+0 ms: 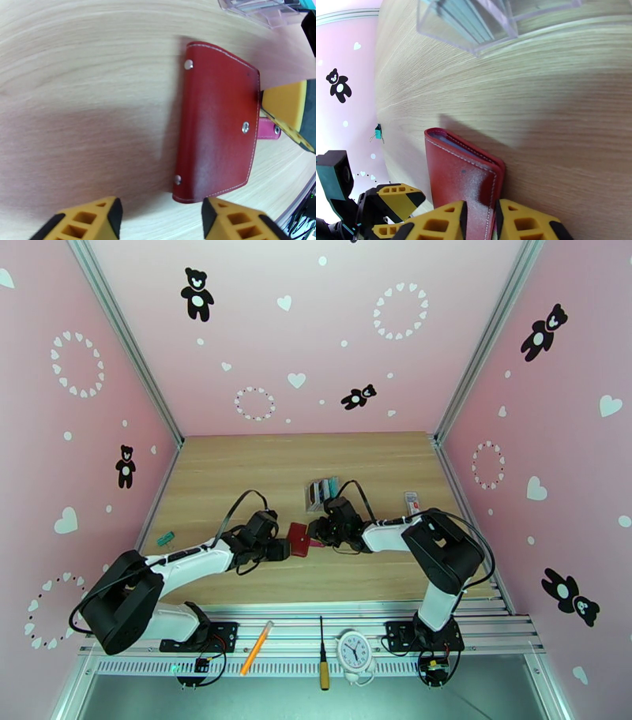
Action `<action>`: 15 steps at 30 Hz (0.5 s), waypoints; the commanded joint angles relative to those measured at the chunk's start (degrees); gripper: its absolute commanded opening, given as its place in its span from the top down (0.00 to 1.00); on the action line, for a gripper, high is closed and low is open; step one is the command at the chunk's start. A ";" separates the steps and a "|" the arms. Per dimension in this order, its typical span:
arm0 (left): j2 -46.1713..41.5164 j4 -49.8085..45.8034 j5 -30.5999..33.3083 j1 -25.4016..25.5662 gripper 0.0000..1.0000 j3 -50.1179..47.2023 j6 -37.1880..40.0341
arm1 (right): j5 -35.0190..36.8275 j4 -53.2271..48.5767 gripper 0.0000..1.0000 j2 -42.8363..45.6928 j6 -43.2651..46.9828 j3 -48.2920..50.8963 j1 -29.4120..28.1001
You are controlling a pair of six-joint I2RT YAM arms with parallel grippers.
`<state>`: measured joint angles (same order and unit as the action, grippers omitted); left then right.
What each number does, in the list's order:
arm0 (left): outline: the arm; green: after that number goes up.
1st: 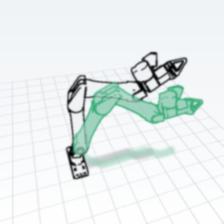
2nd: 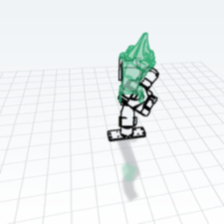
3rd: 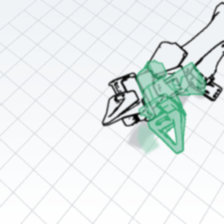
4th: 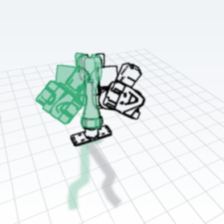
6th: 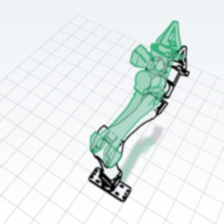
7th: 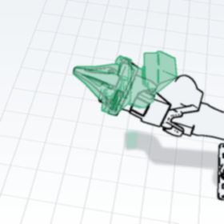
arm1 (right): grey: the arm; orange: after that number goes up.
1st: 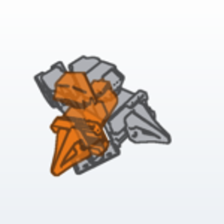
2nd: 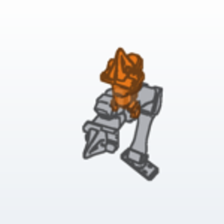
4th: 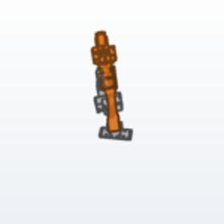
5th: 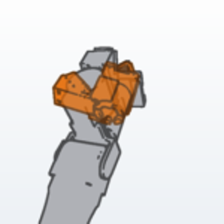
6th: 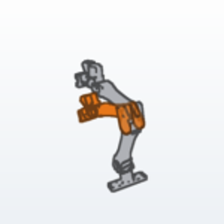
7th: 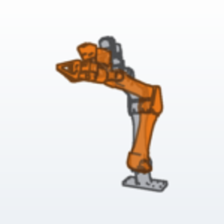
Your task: Put the credit cards into the card holder
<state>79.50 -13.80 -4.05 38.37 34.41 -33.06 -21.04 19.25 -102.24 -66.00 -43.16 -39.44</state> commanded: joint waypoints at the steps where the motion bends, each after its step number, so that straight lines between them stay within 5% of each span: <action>1: 0.14 2.13 1.06 0.27 0.47 -0.14 0.02 | 0.43 0.88 0.74 1.84 -0.32 0.17 -0.53; 9: 0.77 0.11 4.15 0.27 0.70 1.90 0.45 | 0.67 0.53 0.74 2.60 -0.03 0.13 -0.52; 15: 6.15 -2.69 6.23 0.21 0.73 5.37 1.54 | 0.21 0.40 0.74 2.26 0.13 -0.42 -0.62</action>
<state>83.53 -14.46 0.12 38.39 38.02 -32.58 -20.80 19.44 -101.27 -66.02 -43.16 -39.70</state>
